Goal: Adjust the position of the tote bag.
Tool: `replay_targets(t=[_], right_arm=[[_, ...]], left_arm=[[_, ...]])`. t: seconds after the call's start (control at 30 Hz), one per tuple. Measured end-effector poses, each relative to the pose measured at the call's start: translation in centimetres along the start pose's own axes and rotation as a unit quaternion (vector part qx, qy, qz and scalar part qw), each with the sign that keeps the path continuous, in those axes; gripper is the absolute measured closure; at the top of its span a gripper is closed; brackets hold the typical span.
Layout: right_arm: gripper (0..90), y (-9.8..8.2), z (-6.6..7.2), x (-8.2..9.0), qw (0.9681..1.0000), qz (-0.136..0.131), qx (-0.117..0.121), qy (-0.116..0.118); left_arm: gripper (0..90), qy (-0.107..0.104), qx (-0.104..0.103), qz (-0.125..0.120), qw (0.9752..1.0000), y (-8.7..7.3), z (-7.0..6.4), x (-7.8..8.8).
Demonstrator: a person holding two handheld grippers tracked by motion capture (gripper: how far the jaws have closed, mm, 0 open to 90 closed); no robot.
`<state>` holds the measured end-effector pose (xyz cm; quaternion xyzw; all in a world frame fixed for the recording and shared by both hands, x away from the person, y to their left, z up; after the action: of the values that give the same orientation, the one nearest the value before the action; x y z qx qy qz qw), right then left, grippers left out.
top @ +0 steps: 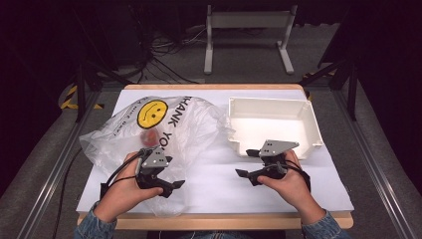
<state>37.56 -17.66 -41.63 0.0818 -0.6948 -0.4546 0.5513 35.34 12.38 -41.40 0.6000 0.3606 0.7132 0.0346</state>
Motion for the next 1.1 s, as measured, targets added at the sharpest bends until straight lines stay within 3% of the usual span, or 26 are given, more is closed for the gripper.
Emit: replay_targets(t=[0.07, 0.4, 0.6, 0.7, 0.73, 0.93, 1.0, 1.1], right_arm=[[23.1, 0.0, 0.0, 0.0, 1.0000, 0.000, 0.000, 0.000], [21.9, -0.2, 0.0, -0.3, 1.0000, 0.005, 0.000, 0.004], [21.4, -0.2, 0.1, -0.4, 1.0000, 0.006, 0.000, 0.004], [21.3, -0.2, 0.1, -0.4, 1.0000, 0.005, 0.000, 0.004], [21.3, -0.2, 0.1, -0.4, 1.0000, 0.005, 0.000, 0.004], [21.3, -0.2, 0.0, -0.5, 1.0000, 0.005, -0.001, 0.004], [21.3, -0.2, 0.0, -0.5, 1.0000, 0.005, -0.001, 0.004], [21.3, -0.2, 0.0, -0.5, 1.0000, 0.005, -0.001, 0.004]], left_arm=[[17.0, -0.006, -0.007, 0.017, 0.9998, -0.4, 0.1, -0.4], [18.6, -0.028, -0.048, 0.052, 0.9971, -1.2, -0.3, -1.1], [23.2, -0.029, -0.045, 0.066, 0.9964, -1.5, 0.0, -1.5], [31.7, -0.033, -0.041, 0.074, 0.9959, -1.7, 0.2, -1.7], [42.8, -0.038, -0.043, 0.072, 0.9957, -1.7, 0.3, -1.7], [85.0, -0.042, -0.052, 0.055, 0.9962, -1.5, 0.3, -0.8], [89.7, -0.037, -0.051, 0.045, 0.9970, -1.3, 0.4, -0.3], [90.0, -0.038, -0.045, 0.031, 0.9978, -1.1, 0.4, 0.3]])
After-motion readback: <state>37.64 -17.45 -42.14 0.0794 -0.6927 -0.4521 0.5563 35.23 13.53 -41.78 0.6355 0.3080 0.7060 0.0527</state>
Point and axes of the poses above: each handheld gripper's, and its own axes: x roughly backward along the jaws, y roughly out of its top, z roughly to its left, the point moved 5 cm from there along -x, roughly forward along the jaws, and after that the axes turned 10 degrees about z, right-handed, at the moved point
